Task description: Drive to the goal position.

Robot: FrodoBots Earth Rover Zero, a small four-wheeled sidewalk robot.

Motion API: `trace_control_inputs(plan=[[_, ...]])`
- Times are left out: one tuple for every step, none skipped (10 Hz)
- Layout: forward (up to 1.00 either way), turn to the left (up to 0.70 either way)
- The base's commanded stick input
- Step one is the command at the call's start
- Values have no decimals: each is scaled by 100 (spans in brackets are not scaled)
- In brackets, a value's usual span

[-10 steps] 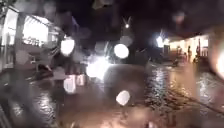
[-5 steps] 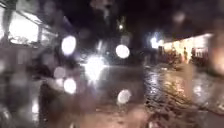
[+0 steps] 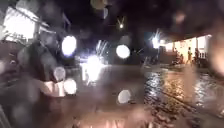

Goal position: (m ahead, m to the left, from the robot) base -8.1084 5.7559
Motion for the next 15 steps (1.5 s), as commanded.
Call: trace_control_inputs(plan=[[70, 0], [70, 0], [70, 0], [70, 0], [70, 0], [70, 0], [70, 0], [70, 0], [70, 0], [70, 0], [70, 0], [70, 0], [70, 0], [70, 0], [70, 0]])
